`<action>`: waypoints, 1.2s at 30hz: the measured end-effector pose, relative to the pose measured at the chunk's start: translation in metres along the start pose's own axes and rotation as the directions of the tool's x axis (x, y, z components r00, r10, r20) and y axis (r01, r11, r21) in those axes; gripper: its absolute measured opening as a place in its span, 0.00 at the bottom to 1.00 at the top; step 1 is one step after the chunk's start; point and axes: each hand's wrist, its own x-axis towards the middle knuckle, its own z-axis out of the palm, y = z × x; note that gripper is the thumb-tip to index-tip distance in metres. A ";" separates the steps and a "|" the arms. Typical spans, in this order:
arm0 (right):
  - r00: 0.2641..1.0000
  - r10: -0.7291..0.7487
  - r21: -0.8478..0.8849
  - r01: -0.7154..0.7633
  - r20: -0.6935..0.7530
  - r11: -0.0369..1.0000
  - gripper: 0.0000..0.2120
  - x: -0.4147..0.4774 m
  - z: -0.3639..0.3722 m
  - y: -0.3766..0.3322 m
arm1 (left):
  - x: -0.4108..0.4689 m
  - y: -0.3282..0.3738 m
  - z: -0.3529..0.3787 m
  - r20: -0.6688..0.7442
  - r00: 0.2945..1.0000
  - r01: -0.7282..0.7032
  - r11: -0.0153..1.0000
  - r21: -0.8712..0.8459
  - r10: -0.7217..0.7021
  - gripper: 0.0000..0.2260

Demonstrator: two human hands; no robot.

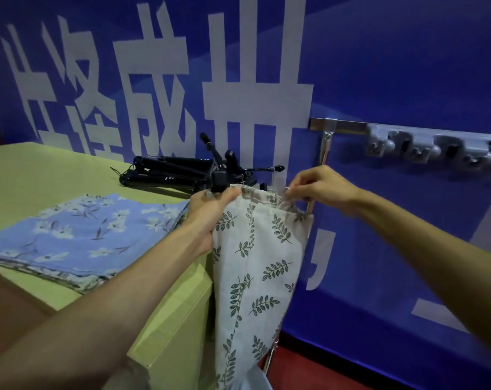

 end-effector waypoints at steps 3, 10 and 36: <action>0.989 0.131 0.694 -0.143 0.071 0.706 0.11 -0.004 -0.002 -0.007 | 0.002 -0.003 0.001 -0.028 1.000 -0.011 1.000 -0.001 0.011 0.22; 0.980 0.171 0.827 -0.182 0.106 0.531 0.04 -0.011 -0.001 -0.011 | -0.003 -0.014 0.013 0.041 0.998 -0.052 0.996 0.072 0.049 0.11; 0.974 -0.142 -0.274 0.186 0.174 0.944 0.07 -0.017 0.019 -0.012 | -0.014 -0.011 0.025 0.204 0.973 -0.133 0.986 0.099 0.110 0.19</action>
